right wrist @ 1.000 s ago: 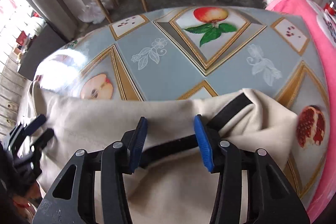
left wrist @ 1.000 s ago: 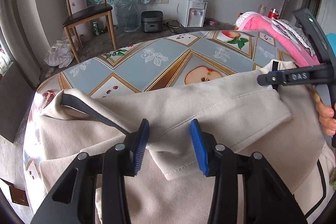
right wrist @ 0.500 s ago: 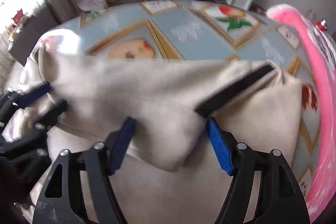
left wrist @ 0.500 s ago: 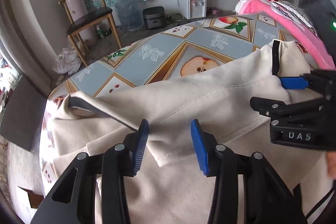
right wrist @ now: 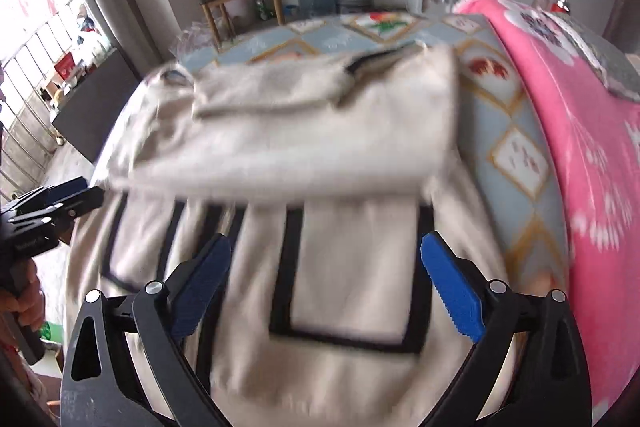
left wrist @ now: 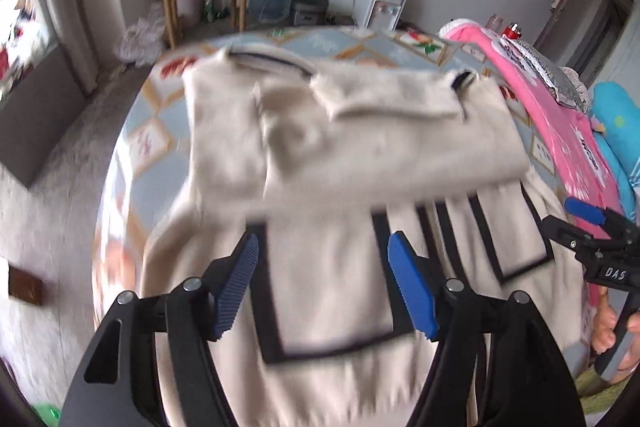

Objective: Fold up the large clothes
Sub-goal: 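Lay the folded hem on the jacket and open both tools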

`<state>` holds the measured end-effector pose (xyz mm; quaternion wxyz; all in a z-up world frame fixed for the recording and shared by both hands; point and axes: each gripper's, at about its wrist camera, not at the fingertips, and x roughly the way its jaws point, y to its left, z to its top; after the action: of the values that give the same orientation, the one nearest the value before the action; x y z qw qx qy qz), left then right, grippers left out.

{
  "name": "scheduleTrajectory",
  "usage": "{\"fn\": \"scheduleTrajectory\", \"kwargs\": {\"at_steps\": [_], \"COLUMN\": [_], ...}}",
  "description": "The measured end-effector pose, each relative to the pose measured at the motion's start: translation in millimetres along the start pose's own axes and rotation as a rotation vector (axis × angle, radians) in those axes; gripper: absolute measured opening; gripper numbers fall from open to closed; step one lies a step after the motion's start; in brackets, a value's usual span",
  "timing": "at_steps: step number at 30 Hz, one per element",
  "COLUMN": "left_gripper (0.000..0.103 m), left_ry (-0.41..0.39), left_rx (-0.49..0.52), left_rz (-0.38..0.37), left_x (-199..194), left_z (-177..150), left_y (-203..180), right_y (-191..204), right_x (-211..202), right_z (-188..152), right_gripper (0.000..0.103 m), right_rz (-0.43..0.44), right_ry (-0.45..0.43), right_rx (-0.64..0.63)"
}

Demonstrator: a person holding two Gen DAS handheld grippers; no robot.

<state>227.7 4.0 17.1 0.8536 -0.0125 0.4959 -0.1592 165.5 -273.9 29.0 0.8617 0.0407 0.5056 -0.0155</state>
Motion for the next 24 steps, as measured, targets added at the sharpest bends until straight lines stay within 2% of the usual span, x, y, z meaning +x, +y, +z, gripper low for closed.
{"fn": "scheduleTrajectory", "kwargs": {"at_steps": [4, 7, 10, 13, 16, 19, 24], "left_gripper": [0.066, 0.067, 0.07, 0.072, 0.072, 0.072, 0.071], "left_ry": [0.018, 0.019, -0.013, -0.019, -0.002, -0.037, -0.12], "left_rx": [-0.041, 0.016, 0.077, 0.093, 0.066, 0.031, -0.029], "left_rz": [0.021, 0.063, 0.126, 0.152, 0.151, 0.127, 0.115], "left_x": [-22.5, -33.2, -43.0, -43.7, -45.3, -60.9, -85.2], "left_z": [-65.9, -104.1, -136.2, -157.3, -168.8, -179.2, -196.6], "left_y": [1.0, -6.1, -8.1, -2.6, 5.9, 17.6, 41.4], "right_y": [4.2, 12.0, 13.2, 12.6, 6.3, -0.5, 0.6], "right_x": [-11.2, -11.8, -7.6, 2.4, 3.3, 3.9, 0.7], "right_z": [-57.8, -89.3, -107.4, -118.7, -123.1, -123.1, -128.9], "right_gripper": [0.096, 0.096, 0.096, 0.096, 0.096, 0.096, 0.096], "right_rz": [-0.044, -0.09, -0.14, -0.156, -0.12, -0.081, -0.083], "right_ry": [0.045, 0.085, 0.113, 0.141, 0.13, 0.138, 0.112], "right_rx": [0.022, -0.039, -0.044, -0.052, -0.02, -0.003, -0.027]}}
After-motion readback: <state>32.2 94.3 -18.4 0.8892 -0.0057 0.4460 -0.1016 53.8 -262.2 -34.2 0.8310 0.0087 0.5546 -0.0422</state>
